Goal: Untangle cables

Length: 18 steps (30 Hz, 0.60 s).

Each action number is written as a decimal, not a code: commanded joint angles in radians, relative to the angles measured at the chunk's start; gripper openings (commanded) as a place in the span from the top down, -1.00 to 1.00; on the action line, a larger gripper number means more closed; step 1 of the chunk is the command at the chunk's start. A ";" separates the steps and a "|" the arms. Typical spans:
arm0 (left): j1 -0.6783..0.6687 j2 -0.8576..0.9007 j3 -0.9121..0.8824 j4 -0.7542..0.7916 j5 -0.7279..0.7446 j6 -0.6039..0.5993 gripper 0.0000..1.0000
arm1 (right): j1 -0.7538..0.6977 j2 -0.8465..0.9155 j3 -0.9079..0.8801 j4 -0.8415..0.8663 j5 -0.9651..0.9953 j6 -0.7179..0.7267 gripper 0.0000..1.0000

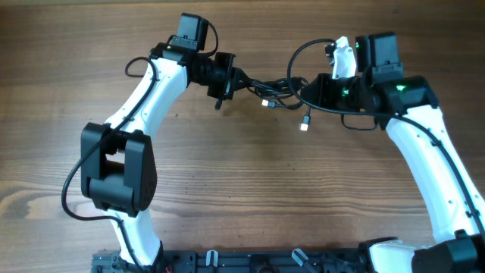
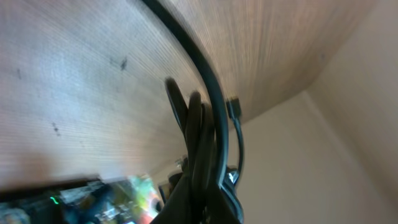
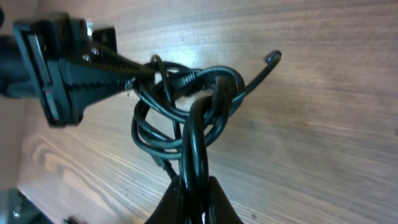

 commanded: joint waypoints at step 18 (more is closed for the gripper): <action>0.026 -0.019 0.014 0.003 -0.312 1.022 0.87 | -0.027 0.029 0.062 -0.120 -0.055 -0.309 0.91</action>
